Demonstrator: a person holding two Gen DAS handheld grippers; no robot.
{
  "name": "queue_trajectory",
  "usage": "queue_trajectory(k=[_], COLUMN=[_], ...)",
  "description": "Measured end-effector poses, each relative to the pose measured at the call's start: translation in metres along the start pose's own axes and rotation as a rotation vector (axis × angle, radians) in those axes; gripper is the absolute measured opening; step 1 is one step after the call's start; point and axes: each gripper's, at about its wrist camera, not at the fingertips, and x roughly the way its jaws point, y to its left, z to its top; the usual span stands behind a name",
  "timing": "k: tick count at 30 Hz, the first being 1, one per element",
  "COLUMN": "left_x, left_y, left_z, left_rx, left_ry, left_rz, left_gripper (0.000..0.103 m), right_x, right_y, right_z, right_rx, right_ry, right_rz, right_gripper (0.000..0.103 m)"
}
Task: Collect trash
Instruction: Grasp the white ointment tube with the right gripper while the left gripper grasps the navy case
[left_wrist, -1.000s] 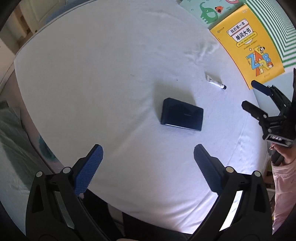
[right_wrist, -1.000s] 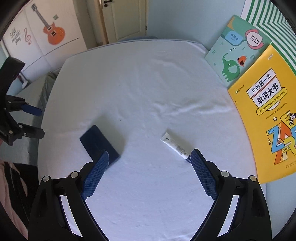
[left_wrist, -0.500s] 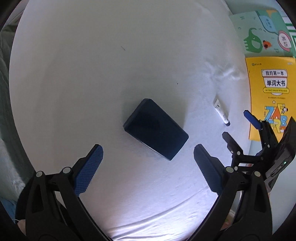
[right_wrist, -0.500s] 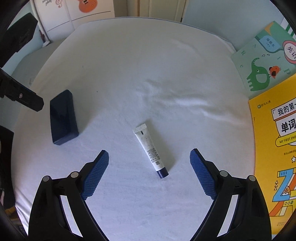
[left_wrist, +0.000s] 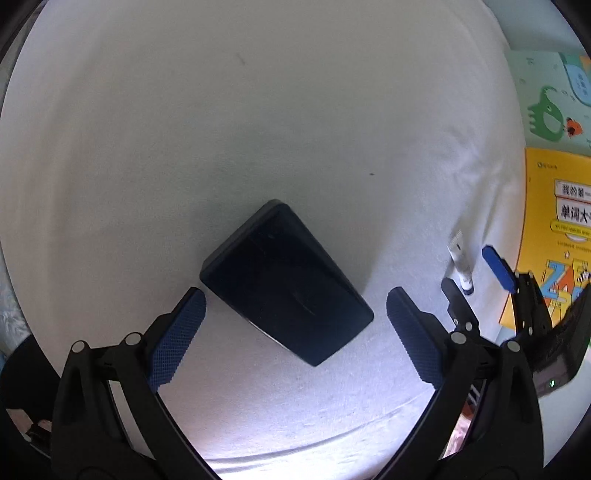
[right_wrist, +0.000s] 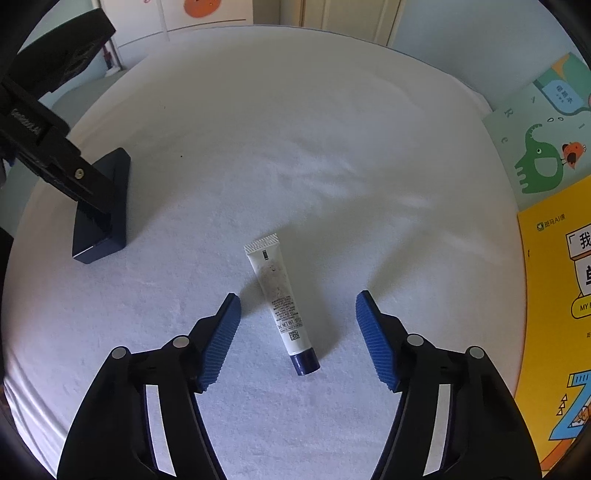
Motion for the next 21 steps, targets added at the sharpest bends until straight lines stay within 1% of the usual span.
queue_trajectory(k=[1, 2, 3, 4, 5, 6, 7, 8, 9, 10, 12, 15, 17, 18, 19, 20, 21], left_x=[0.0, 0.001, 0.002, 0.002, 0.002, 0.002, 0.001, 0.0, 0.0, 0.001, 0.0, -0.012, -0.017, -0.016, -0.013, -0.01, -0.013], left_y=[-0.001, -0.003, -0.007, -0.01, -0.013, -0.017, -0.019, -0.022, -0.025, -0.026, -0.027, -0.03, -0.03, -0.03, -0.028, -0.025, -0.022], left_z=[0.0, 0.0, -0.002, -0.004, -0.008, -0.012, -0.015, -0.018, -0.02, -0.022, -0.028, -0.036, -0.037, -0.037, -0.036, -0.035, -0.032], left_rx=[-0.005, 0.001, 0.018, 0.041, 0.068, 0.111, 0.14, 0.182, 0.206, 0.224, 0.266, 0.338, 0.386, 0.395, 0.395, 0.398, 0.41], left_ry=[-0.009, -0.012, -0.014, -0.02, -0.028, -0.04, -0.045, -0.042, -0.021, -0.005, 0.005, -0.049, -0.05, -0.047, -0.035, -0.023, -0.019], left_rz=[0.007, 0.024, 0.049, 0.085, 0.107, 0.111, 0.103, 0.087, 0.074, 0.063, 0.055, 0.065, 0.059, 0.064, 0.07, 0.055, 0.056], left_gripper=[0.094, 0.094, 0.091, 0.085, 0.084, 0.079, 0.069, 0.065, 0.058, 0.054, 0.05, 0.026, 0.018, 0.012, 0.008, 0.009, 0.009], right_x=[-0.001, -0.002, -0.002, -0.003, -0.004, -0.003, -0.005, -0.006, -0.005, -0.008, -0.014, -0.022, -0.025, -0.027, -0.028, -0.028, -0.028], right_y=[0.001, 0.002, 0.003, 0.004, 0.005, 0.004, 0.004, 0.003, -0.001, -0.003, -0.003, 0.0, 0.001, 0.004, 0.006, 0.008, 0.01], right_z=[0.0, 0.0, 0.0, -0.001, -0.001, 0.001, 0.001, 0.0, 0.003, 0.003, 0.003, 0.004, 0.006, 0.006, 0.007, 0.007, 0.007], right_rx=[0.0, 0.003, 0.006, 0.007, 0.011, 0.015, 0.022, 0.034, 0.047, 0.066, 0.089, 0.111, 0.121, 0.124, 0.126, 0.129, 0.133], right_ry=[-0.003, -0.004, -0.002, 0.0, 0.006, 0.012, 0.017, 0.02, 0.02, 0.018, 0.011, 0.005, 0.002, 0.002, 0.005, 0.006, 0.011], right_rz=[0.005, 0.016, 0.027, 0.031, 0.036, 0.036, 0.035, 0.037, 0.043, 0.051, 0.053, 0.055, 0.058, 0.05, 0.05, 0.049, 0.039], right_gripper=[0.051, 0.048, 0.039, 0.033, 0.029, 0.023, 0.018, 0.016, 0.014, 0.014, 0.014, 0.014, 0.014, 0.014, 0.013, 0.013, 0.013])
